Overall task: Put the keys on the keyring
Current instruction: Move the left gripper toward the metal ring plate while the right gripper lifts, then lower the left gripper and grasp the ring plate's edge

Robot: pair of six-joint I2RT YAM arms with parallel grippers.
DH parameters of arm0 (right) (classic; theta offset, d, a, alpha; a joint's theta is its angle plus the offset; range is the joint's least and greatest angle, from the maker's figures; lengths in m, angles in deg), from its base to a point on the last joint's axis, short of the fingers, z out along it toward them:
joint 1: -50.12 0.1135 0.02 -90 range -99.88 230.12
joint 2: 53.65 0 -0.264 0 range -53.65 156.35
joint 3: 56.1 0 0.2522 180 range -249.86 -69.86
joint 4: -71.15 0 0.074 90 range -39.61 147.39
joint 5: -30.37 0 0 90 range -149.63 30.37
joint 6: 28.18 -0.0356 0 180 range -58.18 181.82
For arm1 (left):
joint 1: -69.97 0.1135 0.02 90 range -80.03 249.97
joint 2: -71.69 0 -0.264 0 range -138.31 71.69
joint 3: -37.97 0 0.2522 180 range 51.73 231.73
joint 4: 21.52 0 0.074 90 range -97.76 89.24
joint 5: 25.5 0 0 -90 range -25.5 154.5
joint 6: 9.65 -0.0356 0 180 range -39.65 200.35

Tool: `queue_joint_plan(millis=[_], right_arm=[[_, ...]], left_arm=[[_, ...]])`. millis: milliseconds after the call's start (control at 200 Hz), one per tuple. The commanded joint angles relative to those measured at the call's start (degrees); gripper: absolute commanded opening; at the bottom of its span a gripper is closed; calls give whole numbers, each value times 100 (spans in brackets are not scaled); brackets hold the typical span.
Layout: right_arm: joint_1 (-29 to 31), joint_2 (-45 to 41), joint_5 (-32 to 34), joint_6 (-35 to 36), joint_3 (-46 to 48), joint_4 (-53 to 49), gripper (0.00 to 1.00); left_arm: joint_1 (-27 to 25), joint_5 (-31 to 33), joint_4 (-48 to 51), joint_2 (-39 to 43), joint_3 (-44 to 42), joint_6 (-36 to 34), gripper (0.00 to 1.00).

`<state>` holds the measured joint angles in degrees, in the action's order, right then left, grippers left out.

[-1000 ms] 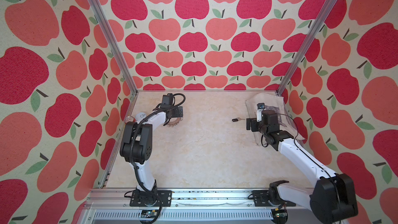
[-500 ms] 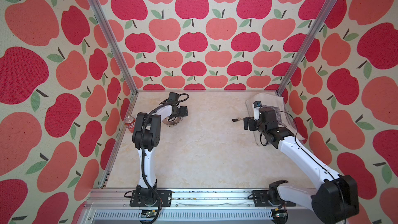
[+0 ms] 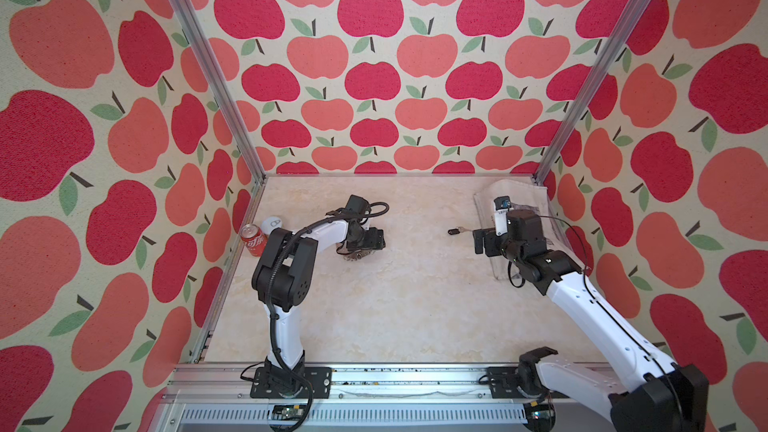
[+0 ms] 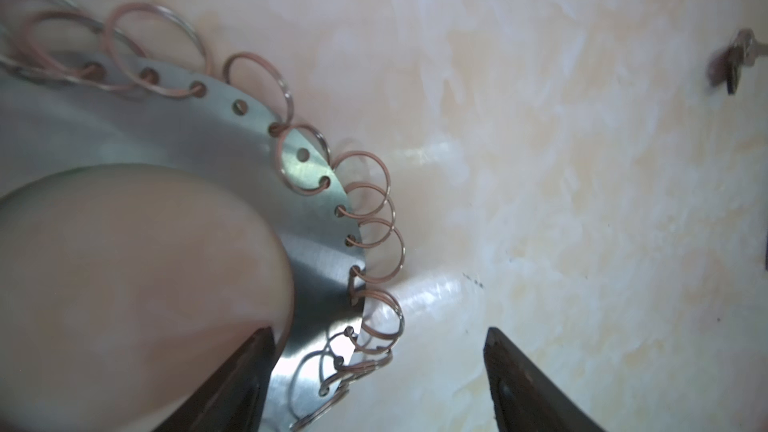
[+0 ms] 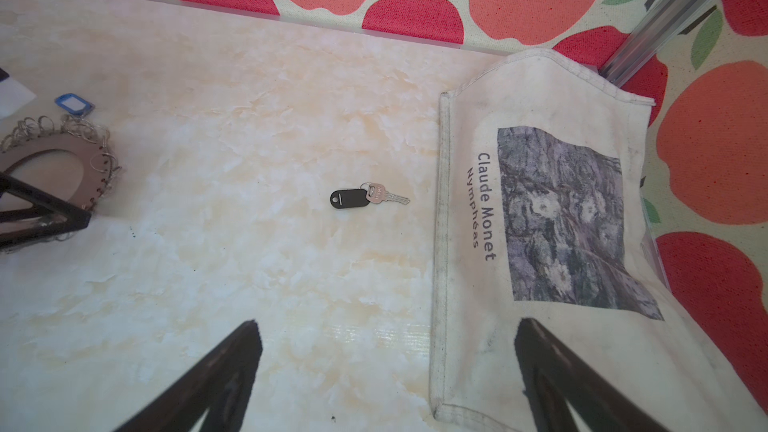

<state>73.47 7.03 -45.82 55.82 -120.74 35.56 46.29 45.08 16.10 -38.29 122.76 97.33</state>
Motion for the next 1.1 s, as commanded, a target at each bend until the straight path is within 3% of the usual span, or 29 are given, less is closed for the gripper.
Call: queue_joint_plan(millis=[0, 270, 560, 720, 845, 1096], right_arm=[[105, -249, -40, -151, -162, -371, 99], [333, -394, -66, -364, 7, -385, 99], [664, -268, 21, -423, -4, -285, 99], [732, -420, 33, -462, 110, -324, 99], [738, -553, 61, -515, 216, -314, 99], [740, -583, 61, -445, 150, -340, 99]], left_arm=[[-285, -297, 1059, 326, -847, 281, 80], [-890, -250, 1380, 1629, -2072, 608, 79], [-1453, 828, 1133, 2348, -1608, 561, 78], [-2085, 1632, 1233, 2251, -1278, 513, 70], [-2517, 1851, 1126, 1928, -1114, 722, 61], [-2763, 2326, 1068, 1353, -832, 952, 46]])
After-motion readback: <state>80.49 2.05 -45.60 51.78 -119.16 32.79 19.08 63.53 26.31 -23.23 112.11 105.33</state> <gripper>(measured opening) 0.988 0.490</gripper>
